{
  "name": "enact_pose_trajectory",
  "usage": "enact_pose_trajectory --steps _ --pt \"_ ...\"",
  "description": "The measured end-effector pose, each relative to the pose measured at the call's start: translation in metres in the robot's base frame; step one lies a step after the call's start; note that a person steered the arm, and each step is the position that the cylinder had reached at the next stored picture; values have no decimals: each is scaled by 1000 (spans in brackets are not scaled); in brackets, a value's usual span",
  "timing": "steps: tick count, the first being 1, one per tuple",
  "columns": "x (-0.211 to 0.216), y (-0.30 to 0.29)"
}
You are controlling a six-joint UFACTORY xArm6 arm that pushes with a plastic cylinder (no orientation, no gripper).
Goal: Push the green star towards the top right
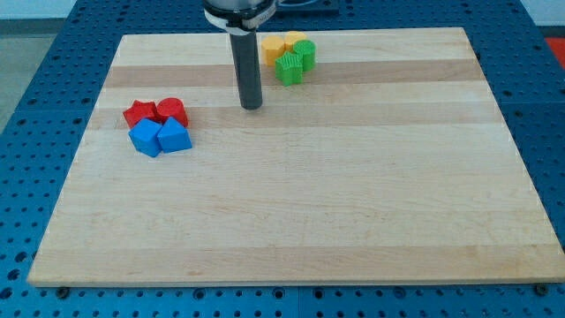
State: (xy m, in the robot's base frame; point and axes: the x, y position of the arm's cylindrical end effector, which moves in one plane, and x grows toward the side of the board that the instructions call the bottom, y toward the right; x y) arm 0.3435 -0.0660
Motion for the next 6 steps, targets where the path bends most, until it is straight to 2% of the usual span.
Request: enact_pose_trajectory --steps 3,4,6 --pt "-51 5" --pt "-51 23" --pt "-51 113"
